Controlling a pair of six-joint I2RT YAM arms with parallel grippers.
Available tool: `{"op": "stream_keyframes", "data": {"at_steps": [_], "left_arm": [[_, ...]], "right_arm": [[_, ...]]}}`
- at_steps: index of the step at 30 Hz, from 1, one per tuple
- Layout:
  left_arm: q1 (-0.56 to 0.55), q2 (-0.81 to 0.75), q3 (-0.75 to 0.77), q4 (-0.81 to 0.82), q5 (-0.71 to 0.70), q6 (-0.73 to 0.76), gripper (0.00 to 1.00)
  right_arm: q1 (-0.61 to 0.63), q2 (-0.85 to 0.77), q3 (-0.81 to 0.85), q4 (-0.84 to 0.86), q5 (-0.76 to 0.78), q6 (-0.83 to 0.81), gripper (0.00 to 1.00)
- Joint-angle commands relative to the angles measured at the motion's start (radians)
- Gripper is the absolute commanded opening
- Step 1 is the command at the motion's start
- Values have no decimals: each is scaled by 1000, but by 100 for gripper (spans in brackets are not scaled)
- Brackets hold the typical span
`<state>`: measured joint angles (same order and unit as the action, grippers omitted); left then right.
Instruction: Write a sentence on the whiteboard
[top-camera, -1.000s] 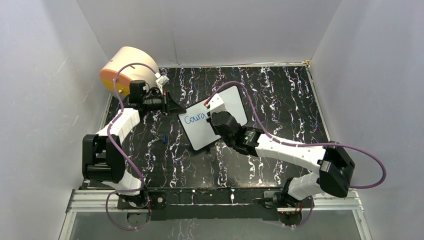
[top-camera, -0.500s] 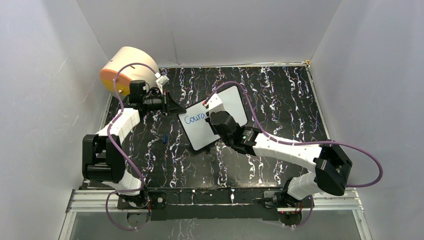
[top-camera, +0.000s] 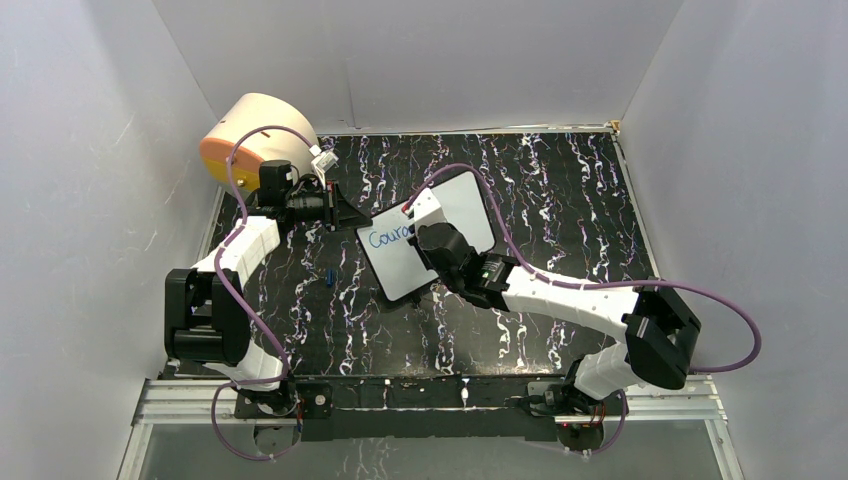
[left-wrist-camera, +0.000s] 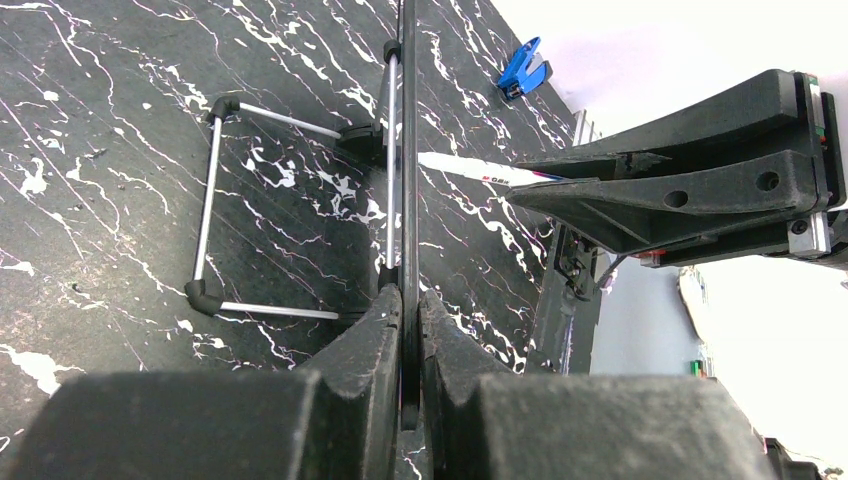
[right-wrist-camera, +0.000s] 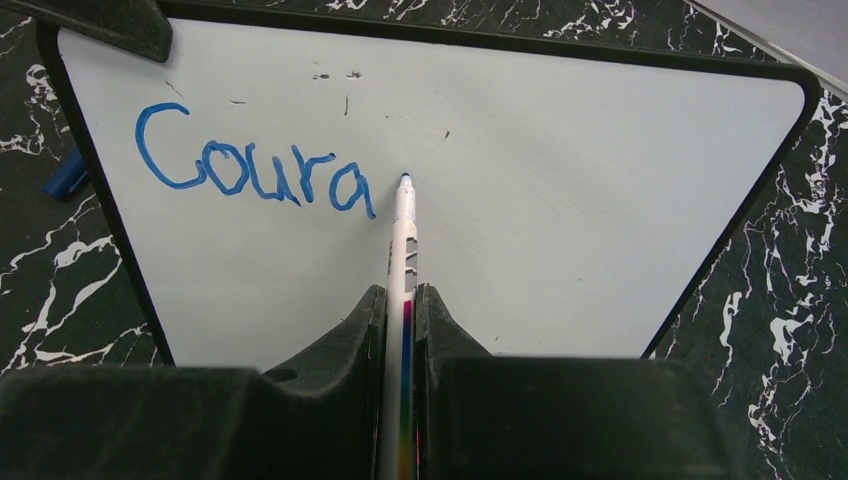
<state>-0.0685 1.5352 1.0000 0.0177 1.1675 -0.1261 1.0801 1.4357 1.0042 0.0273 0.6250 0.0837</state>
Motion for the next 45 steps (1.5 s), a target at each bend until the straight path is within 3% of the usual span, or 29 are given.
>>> {"op": "stream_keyframes", "data": {"at_steps": [1,12,45], "left_arm": [[-8,20,6,-57,-20,33,0],[-8,19,6,-59,-25,33,0],[-8,22,8,-61,-28,34,0]], "right_arm": [[-6,5,40,77,8,-13,0],[-5,0,41,101,-19,-29,0],[-6,-20,17,-68,-33,15,0]]}}
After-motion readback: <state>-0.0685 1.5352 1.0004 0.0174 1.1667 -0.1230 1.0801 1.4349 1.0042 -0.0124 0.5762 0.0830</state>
